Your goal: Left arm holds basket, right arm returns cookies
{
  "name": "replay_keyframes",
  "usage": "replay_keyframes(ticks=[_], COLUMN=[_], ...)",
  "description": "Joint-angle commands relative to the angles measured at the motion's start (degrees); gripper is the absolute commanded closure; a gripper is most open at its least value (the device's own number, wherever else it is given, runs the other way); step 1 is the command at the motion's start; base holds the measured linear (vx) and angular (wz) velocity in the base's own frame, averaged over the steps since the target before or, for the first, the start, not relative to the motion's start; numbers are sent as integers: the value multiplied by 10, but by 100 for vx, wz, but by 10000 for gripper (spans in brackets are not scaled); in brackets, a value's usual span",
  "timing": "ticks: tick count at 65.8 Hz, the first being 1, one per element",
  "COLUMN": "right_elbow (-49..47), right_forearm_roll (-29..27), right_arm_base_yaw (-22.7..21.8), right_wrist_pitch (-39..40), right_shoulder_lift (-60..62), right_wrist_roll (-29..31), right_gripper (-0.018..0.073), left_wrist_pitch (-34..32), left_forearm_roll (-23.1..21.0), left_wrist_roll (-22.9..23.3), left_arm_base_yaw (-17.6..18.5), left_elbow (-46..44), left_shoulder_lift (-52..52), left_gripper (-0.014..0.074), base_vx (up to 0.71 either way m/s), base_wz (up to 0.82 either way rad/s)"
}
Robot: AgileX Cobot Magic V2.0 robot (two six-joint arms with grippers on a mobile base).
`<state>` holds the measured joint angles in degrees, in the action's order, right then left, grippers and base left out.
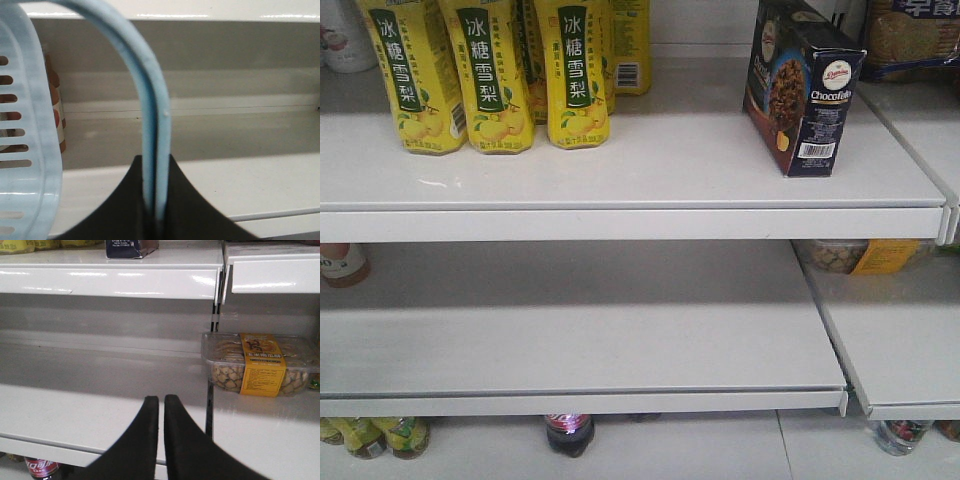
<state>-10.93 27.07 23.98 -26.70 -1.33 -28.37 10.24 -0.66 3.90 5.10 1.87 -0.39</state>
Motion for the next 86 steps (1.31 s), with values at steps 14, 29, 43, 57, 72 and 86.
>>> replay_keyframes(ticks=[14,29,43,57,72,86], right_elbow=[63,136,137,137,137,136], right_forearm_roll=[-158,-192,-199,-202,-205,-205], right_arm_base_yaw=[-167,-220,-220,-220,-220,-220], right_wrist_pitch=[207,295,267,267,267,259], right_shoulder_lift=[-8,20,28,28,28,28], right_wrist_roll=[158,184,197,222,219,219], right_gripper=[565,565,565,565,565,565], left_wrist_pitch=[-58,-58,-58,-58,-58,-58], left_forearm_roll=[11,11,11,11,11,11], left_wrist_roll=[-6,-6,-6,-6,-6,-6], left_arm_base_yaw=[-1,-1,-1,-1,-1,-1], left_elbow=[-17,-17,-17,-17,-17,-17], left_shoulder_lift=[-11,-11,-11,-11,-11,-11], left_gripper=[602,602,602,602,602,602], base_vx=[0,0,0,0,0,0], base_wz=[0,0,0,0,0,0])
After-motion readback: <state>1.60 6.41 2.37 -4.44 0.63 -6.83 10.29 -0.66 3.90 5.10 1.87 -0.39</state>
